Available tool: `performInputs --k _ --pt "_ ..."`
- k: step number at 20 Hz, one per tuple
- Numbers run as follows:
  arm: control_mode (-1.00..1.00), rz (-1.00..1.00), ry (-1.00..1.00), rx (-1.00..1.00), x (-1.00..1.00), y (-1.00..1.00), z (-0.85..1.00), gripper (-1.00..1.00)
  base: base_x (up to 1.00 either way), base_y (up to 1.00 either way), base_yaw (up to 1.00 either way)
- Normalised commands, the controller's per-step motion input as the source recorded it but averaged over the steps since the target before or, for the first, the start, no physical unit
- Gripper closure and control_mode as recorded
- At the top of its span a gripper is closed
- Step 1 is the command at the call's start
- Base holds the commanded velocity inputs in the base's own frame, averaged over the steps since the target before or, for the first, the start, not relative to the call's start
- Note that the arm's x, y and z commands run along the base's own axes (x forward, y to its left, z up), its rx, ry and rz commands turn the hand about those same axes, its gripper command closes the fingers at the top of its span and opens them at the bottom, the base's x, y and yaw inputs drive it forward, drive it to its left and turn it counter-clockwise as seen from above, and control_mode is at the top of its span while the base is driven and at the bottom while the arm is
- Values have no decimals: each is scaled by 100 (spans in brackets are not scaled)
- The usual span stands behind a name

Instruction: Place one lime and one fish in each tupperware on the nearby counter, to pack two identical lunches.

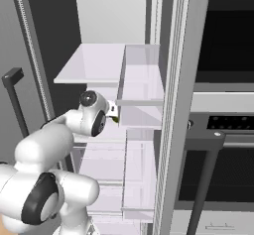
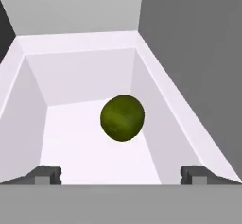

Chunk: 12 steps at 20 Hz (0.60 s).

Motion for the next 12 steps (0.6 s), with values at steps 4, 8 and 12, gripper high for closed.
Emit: performInputs --k 4,8,12 --pt "-100 0 0 0 24 -1 -33 -100 0 0 0" --pt "-100 0 0 0 21 -1 -40 -100 0 0 0" --pt "-100 0 0 0 30 0 -23 -100 0 0 0"
